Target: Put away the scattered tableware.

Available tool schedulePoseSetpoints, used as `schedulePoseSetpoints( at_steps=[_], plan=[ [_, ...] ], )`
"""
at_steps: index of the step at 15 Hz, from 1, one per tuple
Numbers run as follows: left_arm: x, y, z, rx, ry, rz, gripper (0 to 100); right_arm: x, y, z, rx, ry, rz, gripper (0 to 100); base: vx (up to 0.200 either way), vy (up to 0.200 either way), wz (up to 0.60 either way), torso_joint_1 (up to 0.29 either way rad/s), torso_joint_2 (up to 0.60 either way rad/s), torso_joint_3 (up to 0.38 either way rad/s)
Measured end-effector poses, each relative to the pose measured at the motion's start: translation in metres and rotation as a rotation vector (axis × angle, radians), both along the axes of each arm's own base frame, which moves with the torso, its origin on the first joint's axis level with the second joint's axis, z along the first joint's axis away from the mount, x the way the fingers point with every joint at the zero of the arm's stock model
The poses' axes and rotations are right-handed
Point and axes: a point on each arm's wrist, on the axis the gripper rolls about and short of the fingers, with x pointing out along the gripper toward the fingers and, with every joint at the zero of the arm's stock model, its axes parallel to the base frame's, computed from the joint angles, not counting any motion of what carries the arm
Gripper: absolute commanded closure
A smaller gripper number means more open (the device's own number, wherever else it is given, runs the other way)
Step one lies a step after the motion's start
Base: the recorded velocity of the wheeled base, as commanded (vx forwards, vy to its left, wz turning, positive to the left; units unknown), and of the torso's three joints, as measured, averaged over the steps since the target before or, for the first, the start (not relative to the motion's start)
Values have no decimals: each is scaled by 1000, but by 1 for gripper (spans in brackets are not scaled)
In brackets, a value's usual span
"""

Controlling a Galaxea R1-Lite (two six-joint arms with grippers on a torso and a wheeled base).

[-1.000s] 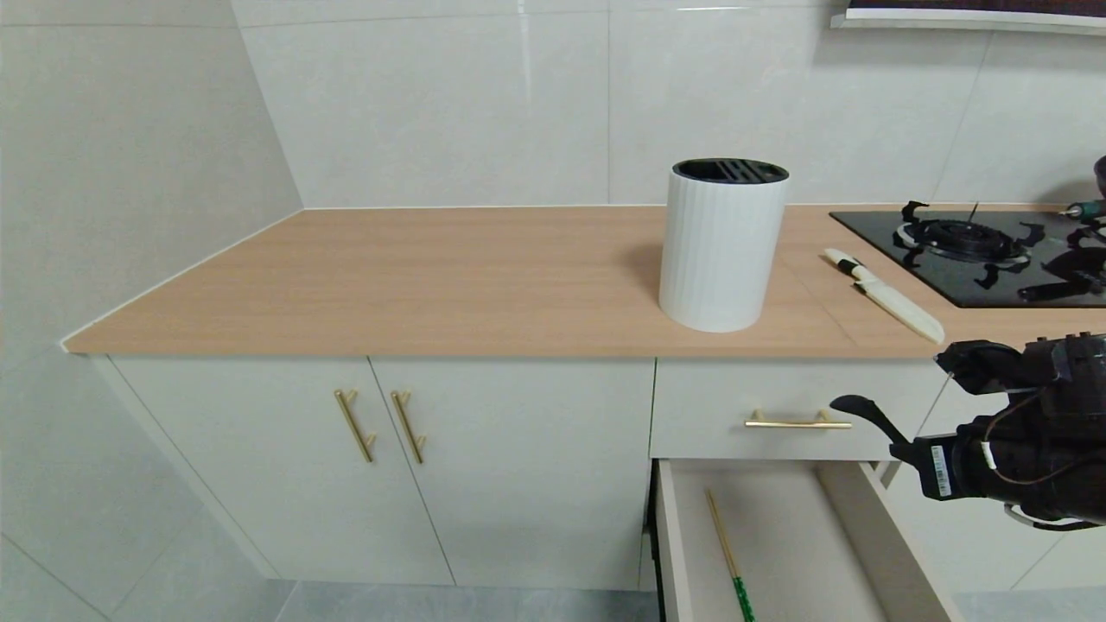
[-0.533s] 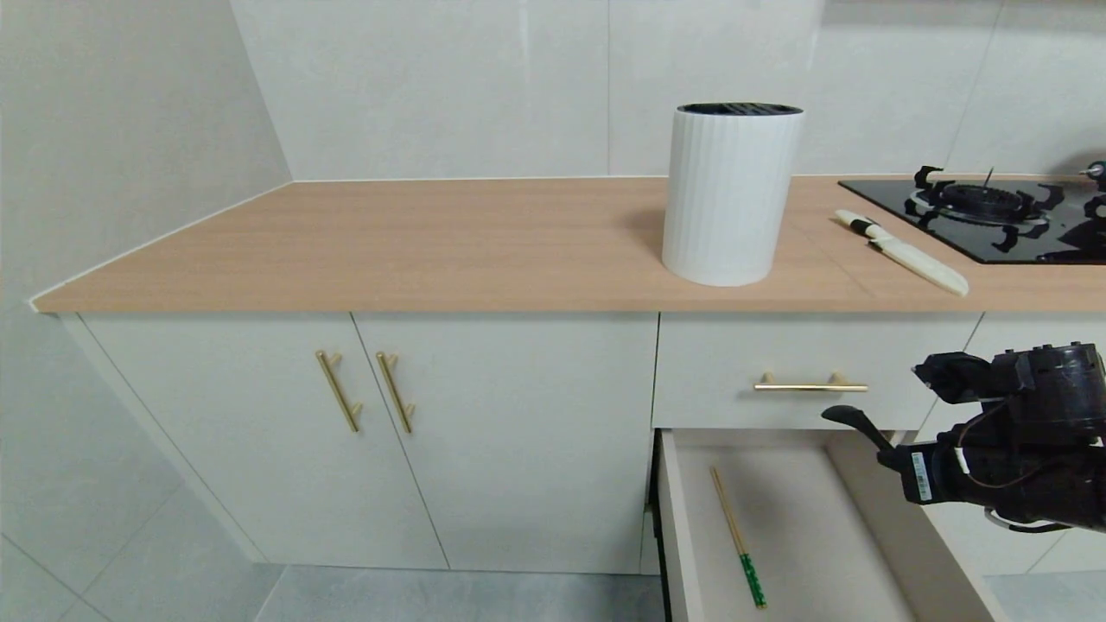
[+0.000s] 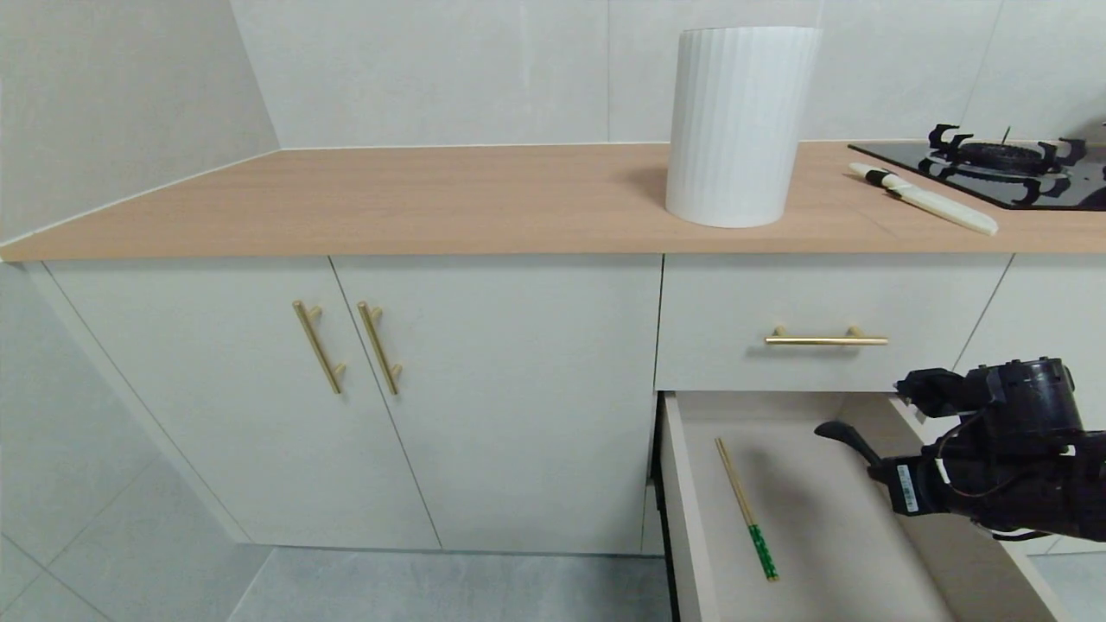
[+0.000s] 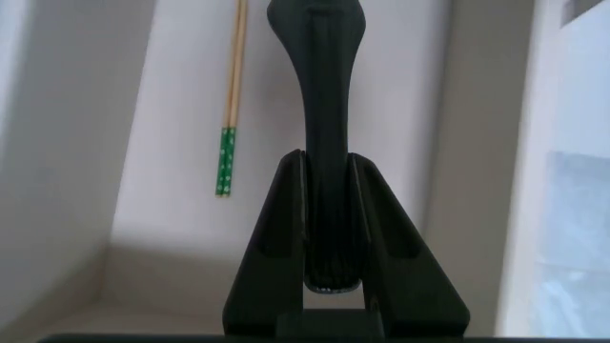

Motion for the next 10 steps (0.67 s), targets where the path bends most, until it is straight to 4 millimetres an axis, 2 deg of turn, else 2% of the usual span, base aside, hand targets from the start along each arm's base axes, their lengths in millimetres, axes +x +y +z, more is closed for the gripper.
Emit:
schedulePoseSetpoints(
  at_steps=[7,10],
  plan=[
    [0,0,0,0,0,0,0,9,2,-12,1,-22,0,100,0,0,0,-7,21,11],
    [0,0,0,0,0,0,0,21,8,-31,-8,-43,-2,100,0,0,0,0,0,0]
  ],
)
